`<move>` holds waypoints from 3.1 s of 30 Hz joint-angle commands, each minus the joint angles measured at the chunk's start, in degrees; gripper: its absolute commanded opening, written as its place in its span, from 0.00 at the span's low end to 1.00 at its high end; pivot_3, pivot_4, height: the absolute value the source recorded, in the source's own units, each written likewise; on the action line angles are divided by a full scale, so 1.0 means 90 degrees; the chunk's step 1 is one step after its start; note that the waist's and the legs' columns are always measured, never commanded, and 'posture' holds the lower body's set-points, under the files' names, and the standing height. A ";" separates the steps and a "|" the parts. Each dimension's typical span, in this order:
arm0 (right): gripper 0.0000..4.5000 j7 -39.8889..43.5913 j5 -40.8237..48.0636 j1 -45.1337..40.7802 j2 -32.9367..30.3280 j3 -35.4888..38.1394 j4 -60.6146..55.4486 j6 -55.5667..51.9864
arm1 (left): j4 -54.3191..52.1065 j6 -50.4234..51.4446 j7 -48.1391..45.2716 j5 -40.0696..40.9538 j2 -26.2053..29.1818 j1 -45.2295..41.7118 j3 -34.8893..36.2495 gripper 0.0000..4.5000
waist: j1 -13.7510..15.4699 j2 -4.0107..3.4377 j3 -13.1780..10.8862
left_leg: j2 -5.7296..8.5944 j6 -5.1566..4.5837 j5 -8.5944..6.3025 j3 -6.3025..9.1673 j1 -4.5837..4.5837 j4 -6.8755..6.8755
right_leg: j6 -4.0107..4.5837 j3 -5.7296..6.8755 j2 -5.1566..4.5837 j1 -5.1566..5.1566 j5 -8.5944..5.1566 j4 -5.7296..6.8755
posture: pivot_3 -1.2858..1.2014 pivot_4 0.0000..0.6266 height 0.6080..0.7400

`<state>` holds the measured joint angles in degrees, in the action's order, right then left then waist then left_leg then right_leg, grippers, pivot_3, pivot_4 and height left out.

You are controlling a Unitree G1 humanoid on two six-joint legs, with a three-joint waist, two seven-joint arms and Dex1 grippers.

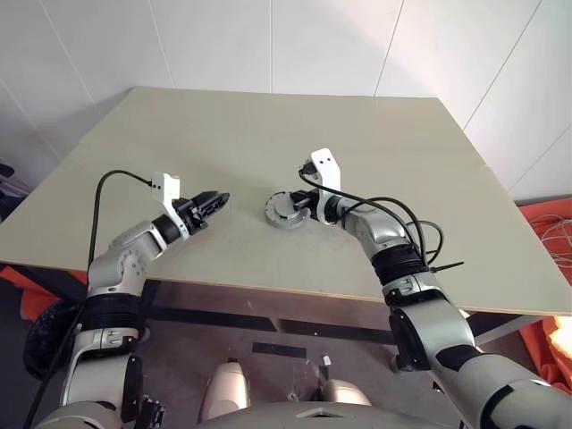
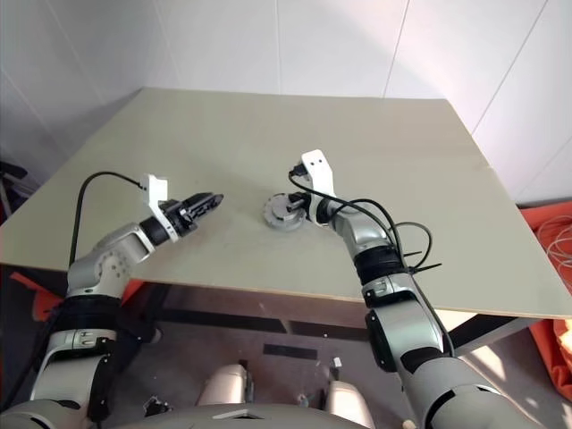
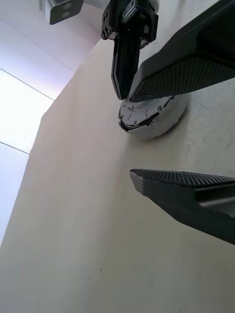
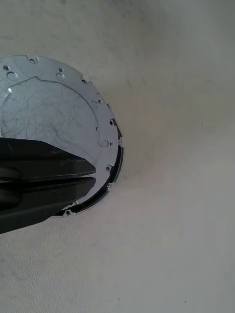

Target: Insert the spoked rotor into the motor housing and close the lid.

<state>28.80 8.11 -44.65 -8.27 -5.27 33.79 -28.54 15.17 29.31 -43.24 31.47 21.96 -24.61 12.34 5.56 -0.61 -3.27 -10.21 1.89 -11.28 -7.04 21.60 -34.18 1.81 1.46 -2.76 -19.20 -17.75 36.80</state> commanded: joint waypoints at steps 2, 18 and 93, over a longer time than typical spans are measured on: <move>0.01 -0.0060 -0.0100 -0.0040 0.0084 0.0028 0.0210 0.0277 | -0.0048 -0.0076 -0.0009 0.0073 0.0083 -0.0285 0.0150 0.51 | -0.0003 0.0001 0.0000 | 0.0000 0.0000 0.0000 0.0000 -0.0001 0.0000 | 0.0001 0.0000 0.0000 0.0000 0.0000 0.0000 | 0.52 0.00 1.00; 0.01 0.0694 0.0608 0.0571 -0.0189 0.0535 -0.1541 0.0587 | 0.0159 -0.0187 0.0164 -0.0131 -0.0263 -0.0368 -0.0010 0.51 | 0.0004 0.0002 0.0000 | -0.0001 -0.0003 -0.0001 0.0000 0.0011 0.0001 | 0.0002 0.0001 0.0000 -0.0010 0.0001 -0.0004 | 0.52 0.00 1.00; 0.79 0.1681 -0.0139 0.0204 0.0075 -0.0047 0.1177 0.2934 | -0.0070 -0.0035 0.0210 -0.0153 -0.0408 -0.0208 -0.0346 0.51 | -0.0012 0.0003 -0.0001 | -0.0007 -0.0016 -0.0007 -0.0001 0.0016 0.0003 | 0.0007 0.0000 0.0000 -0.0014 -0.0001 -0.0011 | 0.52 0.00 1.00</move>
<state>44.11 7.11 -42.00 -7.95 -6.18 44.60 -3.46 17.04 29.39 -41.00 29.86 17.71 -25.76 8.78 5.45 -0.58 -3.28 -10.28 1.75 -11.34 -7.05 21.74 -34.15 1.87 1.46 -2.76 -19.33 -17.76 36.70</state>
